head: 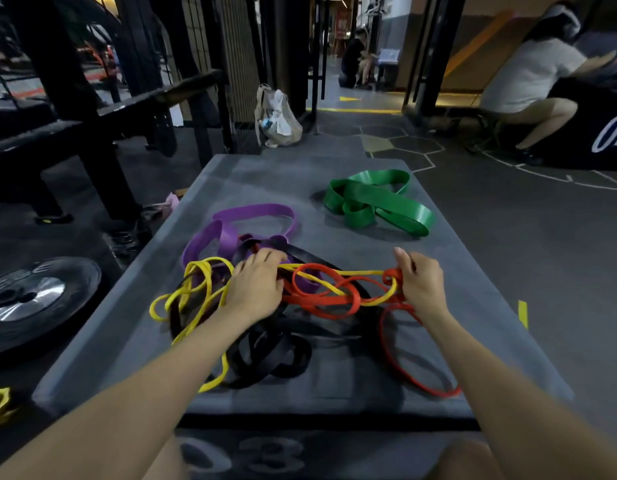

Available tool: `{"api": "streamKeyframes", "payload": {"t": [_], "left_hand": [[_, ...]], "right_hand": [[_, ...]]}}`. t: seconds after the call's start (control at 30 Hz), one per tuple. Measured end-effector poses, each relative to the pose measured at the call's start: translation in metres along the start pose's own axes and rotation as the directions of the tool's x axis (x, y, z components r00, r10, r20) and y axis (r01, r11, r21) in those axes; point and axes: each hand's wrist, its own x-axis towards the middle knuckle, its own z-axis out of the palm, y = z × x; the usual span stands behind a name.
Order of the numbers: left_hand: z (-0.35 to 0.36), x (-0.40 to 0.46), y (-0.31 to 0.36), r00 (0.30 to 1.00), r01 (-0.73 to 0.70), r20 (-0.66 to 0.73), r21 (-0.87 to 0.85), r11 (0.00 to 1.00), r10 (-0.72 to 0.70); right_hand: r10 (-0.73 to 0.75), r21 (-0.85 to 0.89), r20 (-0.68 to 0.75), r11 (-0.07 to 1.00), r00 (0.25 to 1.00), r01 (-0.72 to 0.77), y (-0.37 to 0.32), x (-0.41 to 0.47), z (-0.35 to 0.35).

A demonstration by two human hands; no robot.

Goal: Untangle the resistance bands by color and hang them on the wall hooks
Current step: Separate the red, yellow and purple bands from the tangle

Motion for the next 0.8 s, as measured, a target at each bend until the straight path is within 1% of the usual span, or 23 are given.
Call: {"api": "streamKeyframes", "payload": {"t": [0.13, 0.2, 0.27, 0.37, 0.43, 0.47, 0.5, 0.53, 0.6, 0.63, 0.67, 0.73, 0.8], "left_hand": [[0.013, 0.005, -0.002, 0.998, 0.047, 0.049, -0.032, 0.998, -0.045], [0.015, 0.008, -0.002, 0.995, 0.063, 0.073, -0.023, 0.998, -0.061], [0.016, 0.007, -0.004, 0.988, 0.096, 0.128, -0.033, 0.995, -0.091], [0.018, 0.007, -0.011, 0.971, 0.132, 0.222, -0.174, 0.976, -0.092], [0.013, 0.009, -0.013, 0.971, 0.126, 0.225, -0.223, 0.967, -0.075], [0.011, 0.010, -0.013, 0.975, 0.117, 0.214, -0.234, 0.965, -0.066], [0.008, 0.009, -0.011, 0.977, 0.108, 0.206, -0.244, 0.964, -0.057], [0.006, 0.008, -0.010, 0.977, 0.100, 0.206, -0.250, 0.963, -0.048], [0.004, 0.007, -0.010, 0.974, 0.084, 0.227, -0.264, 0.961, -0.023], [0.002, 0.006, -0.011, 0.972, 0.082, 0.236, -0.288, 0.954, -0.012], [0.001, 0.006, -0.012, 0.971, 0.084, 0.239, -0.324, 0.942, -0.004], [-0.002, 0.005, -0.014, 0.975, 0.078, 0.220, -0.383, 0.921, 0.009], [-0.002, 0.002, -0.013, 0.983, 0.036, 0.179, -0.363, 0.931, 0.031]], "right_hand": [[0.016, 0.030, -0.049, 0.999, 0.999, -0.015, 0.018, -0.004, 0.010], [0.008, 0.004, -0.014, 1.000, 1.000, -0.008, 0.023, -0.004, 0.015], [-0.005, -0.055, 0.048, 0.998, 0.999, 0.008, 0.023, -0.002, 0.017], [0.000, -0.182, 0.177, 0.983, 0.984, 0.033, 0.020, -0.001, 0.020], [0.024, -0.298, 0.301, 0.952, 0.953, 0.070, 0.020, 0.000, 0.021], [0.036, -0.317, 0.369, 0.944, 0.929, 0.089, 0.021, 0.000, 0.019], [0.040, -0.292, 0.438, 0.951, 0.898, 0.099, 0.022, 0.001, 0.015], [0.035, -0.231, 0.504, 0.968, 0.863, 0.095, 0.023, 0.002, 0.010], [0.014, -0.138, 0.593, 0.987, 0.805, 0.084, 0.023, 0.001, 0.000], [-0.002, -0.130, 0.600, 0.986, 0.800, 0.101, 0.023, -0.002, -0.005], [-0.028, -0.127, 0.575, 0.984, 0.817, 0.123, 0.023, -0.005, -0.007], [-0.099, -0.074, 0.445, 0.986, 0.890, 0.147, 0.019, -0.009, -0.009], [-0.142, 0.071, 0.321, 0.990, 0.936, 0.126, 0.013, -0.012, -0.011]]}}
